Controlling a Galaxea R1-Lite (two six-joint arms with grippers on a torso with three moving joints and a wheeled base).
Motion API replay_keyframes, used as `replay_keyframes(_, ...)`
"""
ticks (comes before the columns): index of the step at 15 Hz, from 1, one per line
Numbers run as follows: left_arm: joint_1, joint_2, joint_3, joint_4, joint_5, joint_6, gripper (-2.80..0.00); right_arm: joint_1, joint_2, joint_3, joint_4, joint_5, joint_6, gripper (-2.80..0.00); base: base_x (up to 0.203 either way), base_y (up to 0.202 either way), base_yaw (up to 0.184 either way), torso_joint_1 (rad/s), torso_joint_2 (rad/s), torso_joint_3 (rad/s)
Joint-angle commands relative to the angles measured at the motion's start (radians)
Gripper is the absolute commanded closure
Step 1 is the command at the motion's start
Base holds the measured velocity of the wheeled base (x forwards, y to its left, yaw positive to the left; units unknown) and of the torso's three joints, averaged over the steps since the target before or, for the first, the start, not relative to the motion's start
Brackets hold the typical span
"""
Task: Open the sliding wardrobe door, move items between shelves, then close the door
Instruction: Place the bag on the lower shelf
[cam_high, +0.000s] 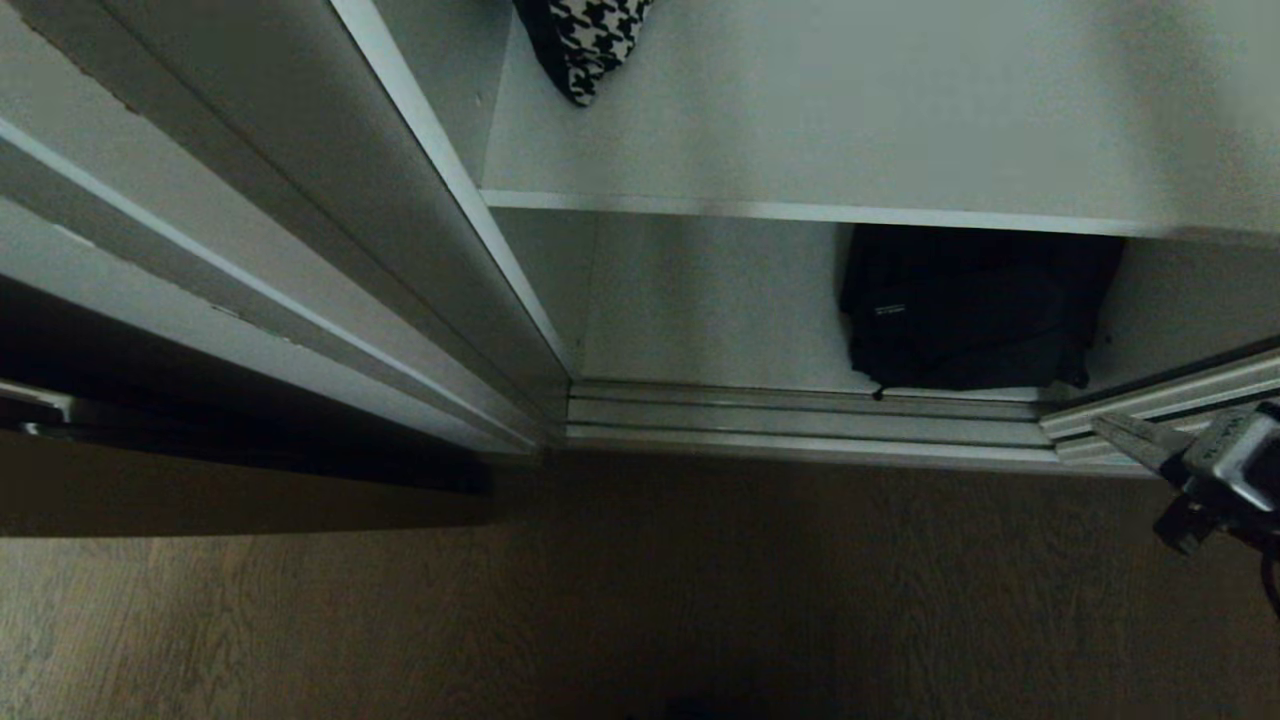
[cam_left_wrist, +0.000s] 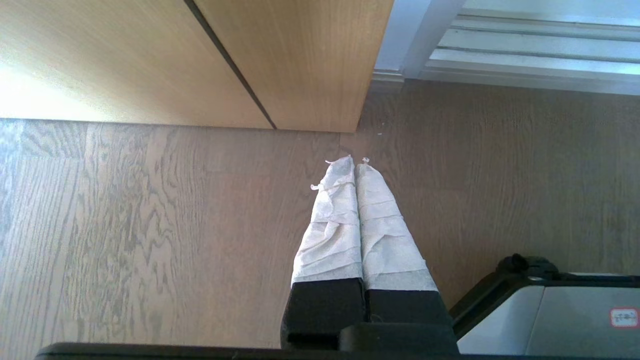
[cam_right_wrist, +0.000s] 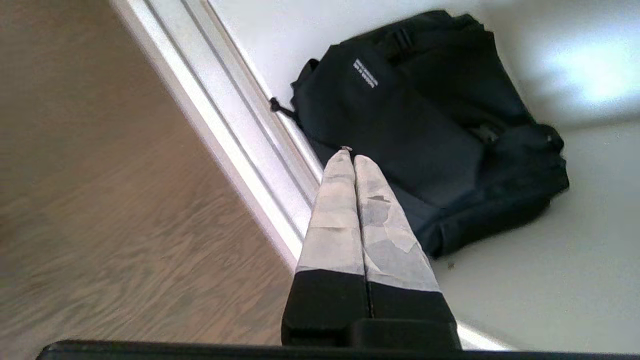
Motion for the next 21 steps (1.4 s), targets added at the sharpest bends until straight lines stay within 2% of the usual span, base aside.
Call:
replay_keyframes(1, 0.001, 0.000, 0.000, 0.000, 0.000, 0.000, 0.00, 0.003, -0.214, 0.000, 0.135, -0.034, 0.026, 0.00, 0.000, 0.000, 0.000, 0.000, 0.00, 0.000)
replay_keyframes(3, 0.000, 0.000, 0.000, 0.000, 0.000, 0.000, 0.00, 0.028, -0.358, -0.003, 0.292, -0.109, 0.117, 0.00, 0.000, 0.000, 0.000, 0.000, 0.00, 0.000)
replay_keyframes(5, 0.001, 0.000, 0.000, 0.000, 0.000, 0.000, 0.00, 0.074, -0.515, -0.007, 0.492, -0.189, 0.246, 0.00, 0.000, 0.000, 0.000, 0.000, 0.00, 0.000)
replay_keyframes(7, 0.001, 0.000, 0.000, 0.000, 0.000, 0.000, 0.00, 0.120, -0.658, -0.019, 0.666, -0.272, 0.421, 0.00, 0.000, 0.000, 0.000, 0.000, 0.00, 0.000)
replay_keyframes(8, 0.001, 0.000, 0.000, 0.000, 0.000, 0.000, 0.00, 0.143, -0.717, -0.022, 0.718, -0.332, 0.546, 0.00, 0.000, 0.000, 0.000, 0.000, 0.00, 0.000)
replay_keyframes(9, 0.001, 0.000, 0.000, 0.000, 0.000, 0.000, 0.00, 0.166, -0.761, -0.023, 0.746, -0.416, 0.664, 0.00, 0.000, 0.000, 0.000, 0.000, 0.00, 0.000)
replay_keyframes(10, 0.001, 0.000, 0.000, 0.000, 0.000, 0.000, 0.00, 0.186, -0.796, -0.023, 0.769, -0.502, 0.745, 0.00, 0.000, 0.000, 0.000, 0.000, 0.00, 0.000)
replay_keyframes(11, 0.001, 0.000, 0.000, 0.000, 0.000, 0.000, 0.00, 0.197, -0.833, -0.022, 0.815, -0.565, 0.798, 0.00, 0.000, 0.000, 0.000, 0.000, 0.00, 0.000)
replay_keyframes(15, 0.001, 0.000, 0.000, 0.000, 0.000, 0.000, 0.00, 0.203, -1.020, -0.014, 1.062, -0.717, 0.868, 0.00, 0.000, 0.000, 0.000, 0.000, 0.00, 0.000)
replay_keyframes(18, 0.001, 0.000, 0.000, 0.000, 0.000, 0.000, 0.00, 0.202, -1.184, 0.004, 1.261, -0.756, 0.935, 0.00, 0.000, 0.000, 0.000, 0.000, 0.00, 0.000)
replay_keyframes(20, 0.001, 0.000, 0.000, 0.000, 0.000, -0.001, 0.00, 0.203, -1.209, 0.017, 1.341, -0.795, 1.082, 0.00, 0.000, 0.000, 0.000, 0.000, 0.00, 0.000)
replay_keyframes(21, 0.001, 0.000, 0.000, 0.000, 0.000, 0.000, 0.00, 0.203, -1.209, 0.024, 1.371, -0.806, 1.111, 0.00, 0.000, 0.000, 0.000, 0.000, 0.00, 0.000)
